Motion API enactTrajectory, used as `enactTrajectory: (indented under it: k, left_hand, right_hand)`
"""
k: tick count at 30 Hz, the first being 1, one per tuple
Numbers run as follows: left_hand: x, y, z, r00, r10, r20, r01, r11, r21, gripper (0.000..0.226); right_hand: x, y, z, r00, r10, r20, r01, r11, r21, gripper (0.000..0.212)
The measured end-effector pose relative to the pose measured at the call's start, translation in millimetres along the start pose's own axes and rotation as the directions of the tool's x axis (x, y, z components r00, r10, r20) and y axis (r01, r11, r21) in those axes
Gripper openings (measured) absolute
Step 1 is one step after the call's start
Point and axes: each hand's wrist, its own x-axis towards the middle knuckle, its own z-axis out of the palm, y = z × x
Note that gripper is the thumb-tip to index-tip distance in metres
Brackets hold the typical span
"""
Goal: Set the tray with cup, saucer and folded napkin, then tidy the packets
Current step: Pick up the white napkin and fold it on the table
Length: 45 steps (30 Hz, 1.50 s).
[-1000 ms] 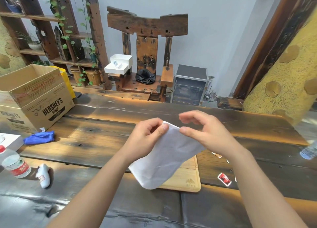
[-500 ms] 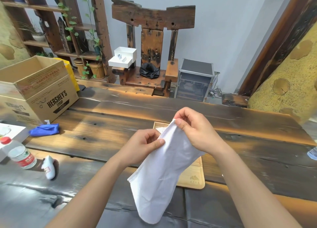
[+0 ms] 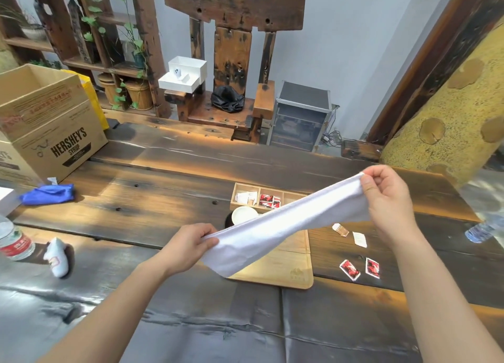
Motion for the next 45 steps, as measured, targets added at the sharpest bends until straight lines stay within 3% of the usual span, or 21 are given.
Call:
enactTrajectory:
  k: [6,11,18,25,26,28,29,30,33,37,45]
  left_hand:
    - [9,6,-3,0.998,0.049,-0.043,-0.048,0.998,0.033,0.024]
    - [14,12,-8,0.998,0.036,0.044,-0.034,0.998,-0.052,0.023]
    - [22,13,-10,0.998,-0.030,-0.053,0.021,0.986,-0.164,0.021]
    - [16,16,-16,0.988,-0.008,-0.154,0.007,1.000,-0.008,0.033]
    - [14,17,-17,0.970,0.044,-0.238,-0.043,0.999,0.011,0.031]
    - [9,22,-20,0.866,0.227,-0.446,-0.204,0.974,0.100,0.015]
    - [7,21,-18,0.815,0.296,-0.498,-0.254,0.955,0.152,0.007]
    - [6,18,-12,0.812,0.309,-0.494,-0.254,0.951,0.176,0.005]
    - [12,1,3,0.935,0.068,-0.348,-0.040,0.995,0.088,0.004]
    - [22,-6,-3,0.918,0.025,-0.396,-0.008,0.999,0.043,0.013]
    - [60,-11,-8,0.954,-0.033,-0.297,0.055,0.996,0.067,0.008]
  right_hand:
    - [-5,50,-21,0.973,0.190,-0.131,-0.185,0.982,0.046,0.017]
    - [-8,75,-34,0.928,0.298,-0.223,-0.290,0.955,0.067,0.008]
    - [-21,108,-47,0.881,0.450,-0.145,-0.436,0.892,0.120,0.019]
    - [-49,117,-41,0.911,0.398,-0.108,-0.406,0.911,-0.067,0.028]
    - [-52,116,-42,0.925,0.359,-0.128,-0.372,0.923,-0.102,0.026]
    - [-57,110,-44,0.954,0.198,-0.225,-0.235,0.960,-0.154,0.020]
    - [-61,110,-43,0.950,0.107,-0.292,-0.161,0.973,-0.166,0.018]
    - [-62,112,-37,0.946,0.077,-0.316,-0.138,0.974,-0.178,0.018]
    - [-69,130,-13,0.948,0.265,-0.177,-0.302,0.925,-0.231,0.020]
    - [-67,140,-5,0.938,0.273,-0.213,-0.310,0.937,-0.161,0.021]
    - [-32,149,-4,0.907,0.400,-0.136,-0.410,0.910,-0.064,0.019]
